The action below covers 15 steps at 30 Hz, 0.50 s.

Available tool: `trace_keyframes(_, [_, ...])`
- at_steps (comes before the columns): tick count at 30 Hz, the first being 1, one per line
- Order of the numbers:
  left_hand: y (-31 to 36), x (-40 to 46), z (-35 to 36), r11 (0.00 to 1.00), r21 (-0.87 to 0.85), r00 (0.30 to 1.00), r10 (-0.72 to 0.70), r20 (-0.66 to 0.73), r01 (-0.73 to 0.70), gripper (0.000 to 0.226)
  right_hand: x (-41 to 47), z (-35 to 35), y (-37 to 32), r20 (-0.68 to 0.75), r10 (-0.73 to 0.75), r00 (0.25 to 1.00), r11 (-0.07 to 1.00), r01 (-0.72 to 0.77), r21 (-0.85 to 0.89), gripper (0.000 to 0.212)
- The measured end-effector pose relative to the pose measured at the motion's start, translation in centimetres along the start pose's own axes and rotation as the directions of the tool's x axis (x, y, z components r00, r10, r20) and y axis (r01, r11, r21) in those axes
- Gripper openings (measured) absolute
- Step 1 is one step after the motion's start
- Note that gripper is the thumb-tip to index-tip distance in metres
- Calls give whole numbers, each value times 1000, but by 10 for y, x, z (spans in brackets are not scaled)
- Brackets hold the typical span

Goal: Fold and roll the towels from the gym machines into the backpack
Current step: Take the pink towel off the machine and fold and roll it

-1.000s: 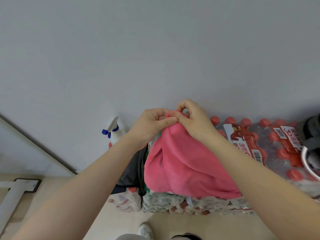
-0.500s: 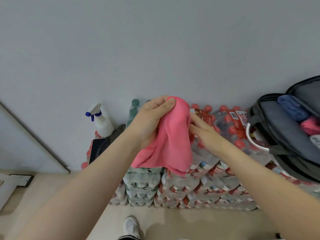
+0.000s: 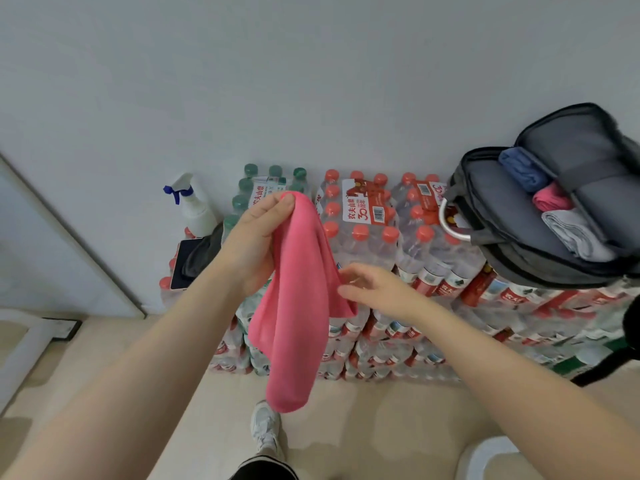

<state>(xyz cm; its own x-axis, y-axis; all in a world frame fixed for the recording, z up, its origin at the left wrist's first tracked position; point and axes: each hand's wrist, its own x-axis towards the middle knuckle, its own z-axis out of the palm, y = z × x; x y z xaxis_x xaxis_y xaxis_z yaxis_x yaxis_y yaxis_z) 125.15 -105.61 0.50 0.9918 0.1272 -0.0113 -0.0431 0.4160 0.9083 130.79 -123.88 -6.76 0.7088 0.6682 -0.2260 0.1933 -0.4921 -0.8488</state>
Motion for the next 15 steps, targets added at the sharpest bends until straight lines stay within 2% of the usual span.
trace_keyframes(2, [-1,-6,3,1000,-19,1000,4,1,-4,22,1,11,3,-23,-6,1000,991,2,-136,9])
trace_keyframes(5, [-1,-9,-1,1000,-23,1000,17,-3,-17,20,3,12,18,-84,-1,996,943,-27,-333,10])
trace_keyframes(9, [0,-6,-13,999,-17,999,32,-42,-32,21,-4,-18,38,-263,38,964,891,-152,-429,11])
trace_keyframes(12, [-5,1,-24,998,43,991,56,-125,-51,22,-13,-46,42,-443,26,896,933,-181,-310,8])
trace_keyframes(13, [-9,4,-28,991,113,975,92,-202,-70,21,-15,-53,39,-508,26,861,965,-154,-211,9])
trace_keyframes(15, [-15,9,-34,939,333,898,219,-381,-88,20,-16,-66,34,-589,71,805,997,-36,71,13])
